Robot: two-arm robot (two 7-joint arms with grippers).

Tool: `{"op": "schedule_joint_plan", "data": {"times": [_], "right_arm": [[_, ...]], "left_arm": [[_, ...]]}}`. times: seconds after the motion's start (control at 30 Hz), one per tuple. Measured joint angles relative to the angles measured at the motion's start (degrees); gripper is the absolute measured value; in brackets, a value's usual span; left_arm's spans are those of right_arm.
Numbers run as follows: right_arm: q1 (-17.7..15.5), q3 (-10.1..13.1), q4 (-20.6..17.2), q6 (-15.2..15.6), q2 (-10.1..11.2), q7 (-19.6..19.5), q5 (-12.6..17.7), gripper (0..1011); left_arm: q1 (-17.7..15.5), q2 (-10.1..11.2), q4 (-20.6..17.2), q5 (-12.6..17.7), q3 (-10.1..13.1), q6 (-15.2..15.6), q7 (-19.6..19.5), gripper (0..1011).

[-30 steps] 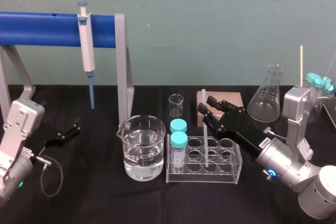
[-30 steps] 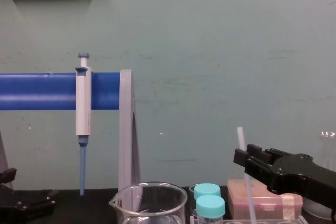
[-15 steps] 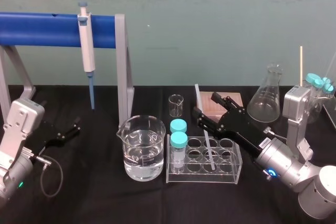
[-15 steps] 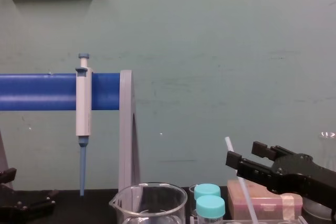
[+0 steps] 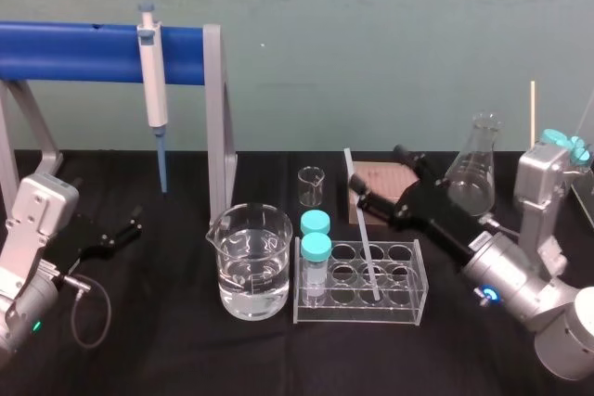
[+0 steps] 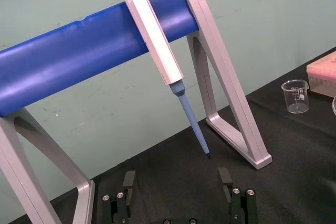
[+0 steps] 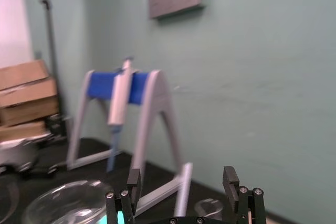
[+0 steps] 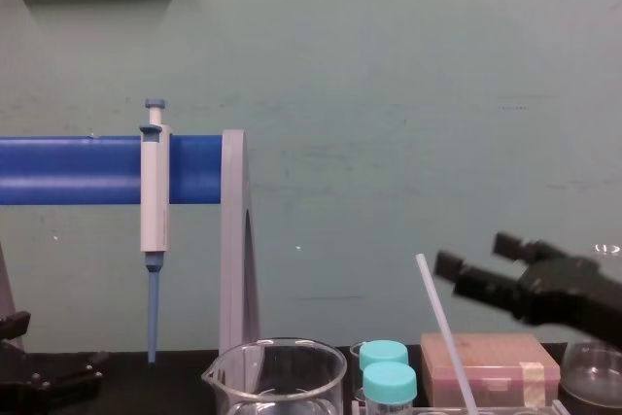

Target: Pick up the stirring rod with one hand, then place it down.

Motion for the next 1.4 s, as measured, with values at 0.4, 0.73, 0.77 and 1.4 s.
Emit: {"op": "schedule_joint_plan", "data": {"times": [0.4, 0.73, 0.77, 1.4], "right_arm": [[-6.7, 6.9, -5.8, 3.2, -0.7, -22.4, -11.7, 1003], [-7.9, 7.6, -4.1, 7.3, -2.0, -25.1, -13.6, 1003], [-7.9, 7.6, -4.2, 7.2, -1.9, -25.1, -13.5, 1003], [-7.8, 7.5, -4.5, 6.6, -1.7, -25.0, -13.3, 1003]], "left_arm": [[0.0, 0.0, 0.0, 0.0, 0.0, 0.0, 0.0, 1000], [0.0, 0.0, 0.0, 0.0, 0.0, 0.0, 0.0, 1000], [0.0, 0.0, 0.0, 0.0, 0.0, 0.0, 0.0, 1000], [0.0, 0.0, 0.0, 0.0, 0.0, 0.0, 0.0, 1000]]}}
